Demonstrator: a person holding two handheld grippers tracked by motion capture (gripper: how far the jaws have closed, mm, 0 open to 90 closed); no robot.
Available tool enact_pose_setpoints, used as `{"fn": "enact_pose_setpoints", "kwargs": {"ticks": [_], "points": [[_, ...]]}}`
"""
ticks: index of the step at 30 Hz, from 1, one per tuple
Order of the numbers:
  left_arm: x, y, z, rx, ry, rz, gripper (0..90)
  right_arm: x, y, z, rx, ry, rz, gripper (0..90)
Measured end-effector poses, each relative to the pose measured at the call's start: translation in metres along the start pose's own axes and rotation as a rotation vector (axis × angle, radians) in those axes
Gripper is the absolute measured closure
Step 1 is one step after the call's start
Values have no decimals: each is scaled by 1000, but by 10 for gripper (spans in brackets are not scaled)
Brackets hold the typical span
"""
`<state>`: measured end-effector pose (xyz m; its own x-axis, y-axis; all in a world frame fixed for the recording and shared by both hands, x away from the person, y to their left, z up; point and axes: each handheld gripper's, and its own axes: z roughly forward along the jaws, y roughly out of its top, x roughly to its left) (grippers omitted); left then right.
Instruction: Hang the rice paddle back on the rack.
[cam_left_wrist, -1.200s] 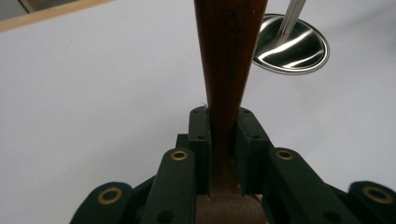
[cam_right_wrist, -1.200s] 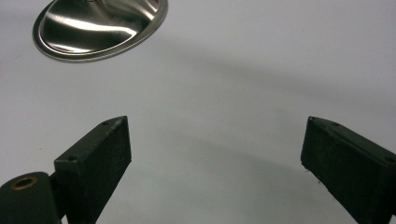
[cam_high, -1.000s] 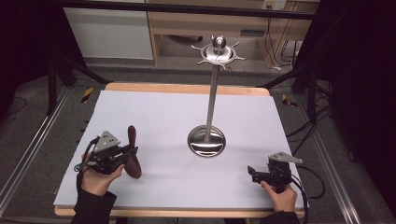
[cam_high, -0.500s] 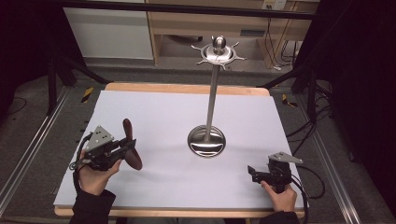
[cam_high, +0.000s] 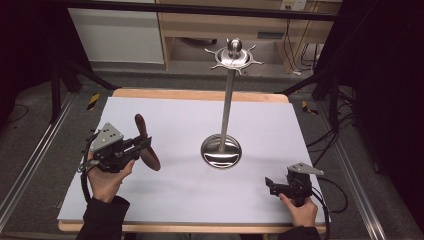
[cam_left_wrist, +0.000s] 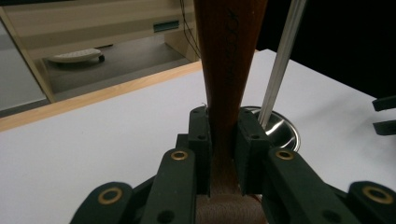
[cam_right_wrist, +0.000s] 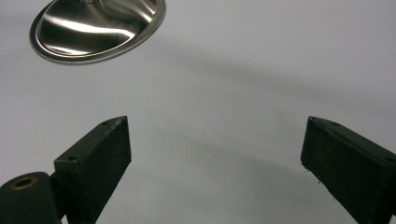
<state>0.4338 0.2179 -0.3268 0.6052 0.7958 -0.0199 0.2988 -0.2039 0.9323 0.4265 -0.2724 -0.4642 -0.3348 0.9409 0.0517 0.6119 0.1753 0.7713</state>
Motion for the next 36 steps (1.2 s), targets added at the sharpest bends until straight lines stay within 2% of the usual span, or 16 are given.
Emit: {"fn": "enact_pose_setpoints", "kwargs": {"ticks": [17,28,36], "points": [[-20,37,17,-39,-64,32,778,1,0,0,1,5,18,88],[-30,58,22,-67,-74,64,778,0,1,0,-5,10,12,87],[-34,71,28,-70,-89,55,778,-1,1,0,-7,12,17,87]]}}
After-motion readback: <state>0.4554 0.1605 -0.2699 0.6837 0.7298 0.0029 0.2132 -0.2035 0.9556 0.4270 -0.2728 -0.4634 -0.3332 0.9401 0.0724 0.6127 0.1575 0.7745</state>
